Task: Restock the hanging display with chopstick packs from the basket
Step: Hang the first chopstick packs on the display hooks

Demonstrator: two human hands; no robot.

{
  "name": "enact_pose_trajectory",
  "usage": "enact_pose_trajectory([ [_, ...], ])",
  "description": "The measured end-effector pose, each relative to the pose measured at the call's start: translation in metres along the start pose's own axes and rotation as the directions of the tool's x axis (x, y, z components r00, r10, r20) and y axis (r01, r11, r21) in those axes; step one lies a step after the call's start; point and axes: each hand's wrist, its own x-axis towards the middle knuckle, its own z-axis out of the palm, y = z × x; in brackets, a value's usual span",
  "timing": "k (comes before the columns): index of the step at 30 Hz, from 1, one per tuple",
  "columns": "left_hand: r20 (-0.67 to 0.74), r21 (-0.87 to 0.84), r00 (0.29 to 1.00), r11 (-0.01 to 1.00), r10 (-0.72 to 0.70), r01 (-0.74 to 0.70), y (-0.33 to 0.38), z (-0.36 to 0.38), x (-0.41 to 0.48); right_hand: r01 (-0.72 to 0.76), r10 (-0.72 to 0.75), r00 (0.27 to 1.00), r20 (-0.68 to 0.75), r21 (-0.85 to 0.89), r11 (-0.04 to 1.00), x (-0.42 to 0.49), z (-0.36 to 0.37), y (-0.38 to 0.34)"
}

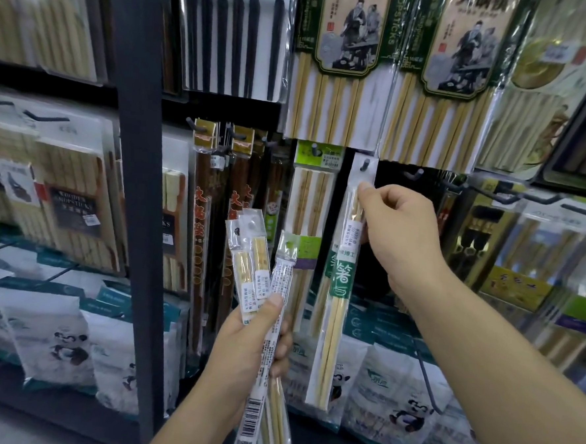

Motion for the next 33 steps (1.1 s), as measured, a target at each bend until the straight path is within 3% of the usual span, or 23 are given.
enact_pose_trajectory([
  [7,0.041,-0.060,0.998,0.997,0.046,-0.044,0.001,0.000,-0.001,0.070,-0.081,0.995,-0.054,-0.182,0.981,-0.029,-0.002,0.017],
  [9,0.029,-0.078,0.997,0.995,0.067,-0.064,0.001,0.001,-0.001,0.069,-0.064,0.997,0.038,-0.143,0.987,-0.040,0.001,0.020],
  [12,0.025,-0.065,0.995,0.993,0.098,-0.097,-0.002,0.003,0.000,0.003,0.032,0.950,0.310,-0.110,0.994,-0.056,0.012,0.020],
  [14,0.027,-0.058,0.994,0.993,0.106,-0.105,-0.003,0.006,-0.001,-0.027,0.068,0.930,0.361,-0.118,0.993,-0.062,0.018,0.020],
  [21,0.030,0.007,0.994,0.994,0.107,-0.107,-0.001,0.010,-0.006,-0.183,0.184,0.926,0.331,-0.033,0.982,-0.057,0.020,0.022],
  [24,0.030,-0.063,0.995,0.994,0.096,-0.094,0.000,0.012,-0.006,-0.139,0.143,0.938,0.315,-0.034,0.990,-0.055,0.019,0.018],
  [29,-0.045,-0.083,0.998,0.996,-0.039,0.035,0.002,0.011,-0.003,0.034,-0.040,0.998,0.046,0.126,0.991,-0.034,-0.002,-0.004],
  [33,0.045,-0.222,0.986,0.961,-0.158,0.164,0.001,0.010,-0.006,0.058,-0.049,0.998,-0.047,0.208,0.976,-0.016,-0.010,-0.016],
])
